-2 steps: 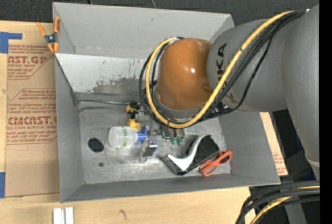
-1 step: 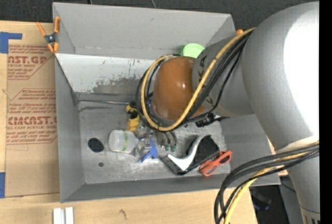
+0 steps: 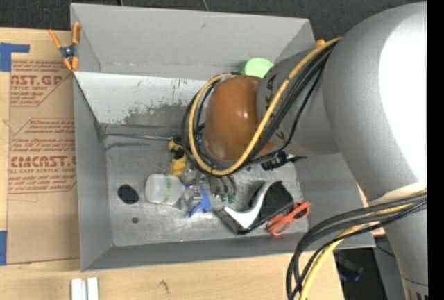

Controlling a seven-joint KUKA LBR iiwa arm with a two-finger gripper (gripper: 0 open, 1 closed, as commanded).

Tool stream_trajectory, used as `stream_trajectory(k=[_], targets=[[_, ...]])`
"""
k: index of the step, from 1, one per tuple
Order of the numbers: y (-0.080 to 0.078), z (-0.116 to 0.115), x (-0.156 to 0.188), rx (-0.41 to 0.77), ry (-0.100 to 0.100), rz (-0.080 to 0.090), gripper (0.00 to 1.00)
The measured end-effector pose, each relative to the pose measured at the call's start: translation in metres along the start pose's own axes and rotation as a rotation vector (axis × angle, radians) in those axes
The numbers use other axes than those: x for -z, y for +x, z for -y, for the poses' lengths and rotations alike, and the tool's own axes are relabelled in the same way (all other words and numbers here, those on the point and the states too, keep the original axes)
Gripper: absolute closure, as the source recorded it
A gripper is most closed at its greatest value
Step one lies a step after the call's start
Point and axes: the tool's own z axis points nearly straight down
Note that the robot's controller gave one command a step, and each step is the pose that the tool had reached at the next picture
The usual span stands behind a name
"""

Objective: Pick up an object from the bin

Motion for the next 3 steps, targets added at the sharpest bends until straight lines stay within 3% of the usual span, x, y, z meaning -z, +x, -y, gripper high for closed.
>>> stream_trajectory(k=[1,2,3], targets=[[0.006,0.002,0.041,0.004,0.004,-0.011,1.0],[-0.004,-0.008,0.082,-0.03,0.003,-0.003,1.0],[-0.002,-0.004,0.123,-0.018,0.005,-0.009,1.0]])
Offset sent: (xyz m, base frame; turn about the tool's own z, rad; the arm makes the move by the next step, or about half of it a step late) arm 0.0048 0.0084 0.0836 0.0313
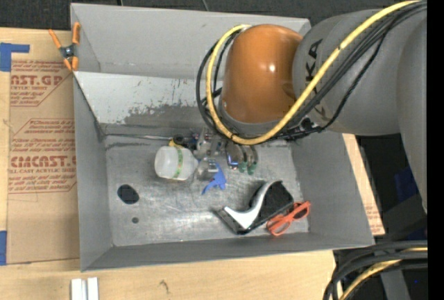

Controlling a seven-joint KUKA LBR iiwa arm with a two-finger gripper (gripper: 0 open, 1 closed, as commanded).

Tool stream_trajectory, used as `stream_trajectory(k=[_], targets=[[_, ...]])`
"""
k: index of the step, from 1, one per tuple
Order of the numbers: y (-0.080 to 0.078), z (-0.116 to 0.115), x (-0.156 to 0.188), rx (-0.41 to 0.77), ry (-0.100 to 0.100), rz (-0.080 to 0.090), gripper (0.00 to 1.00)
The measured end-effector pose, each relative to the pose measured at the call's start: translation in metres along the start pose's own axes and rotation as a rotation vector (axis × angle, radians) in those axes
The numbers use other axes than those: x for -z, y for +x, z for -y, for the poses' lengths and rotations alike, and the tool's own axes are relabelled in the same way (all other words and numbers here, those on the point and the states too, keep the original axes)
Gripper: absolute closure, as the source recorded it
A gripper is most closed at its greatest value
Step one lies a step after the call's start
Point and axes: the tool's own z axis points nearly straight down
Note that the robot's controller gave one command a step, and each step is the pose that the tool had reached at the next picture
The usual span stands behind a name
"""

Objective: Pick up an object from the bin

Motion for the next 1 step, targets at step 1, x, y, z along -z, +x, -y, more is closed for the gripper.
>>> stream_trajectory(k=[1], targets=[[0.0026,0.0067,0.0425,-0.023,-0.002,0.007,1.0]])
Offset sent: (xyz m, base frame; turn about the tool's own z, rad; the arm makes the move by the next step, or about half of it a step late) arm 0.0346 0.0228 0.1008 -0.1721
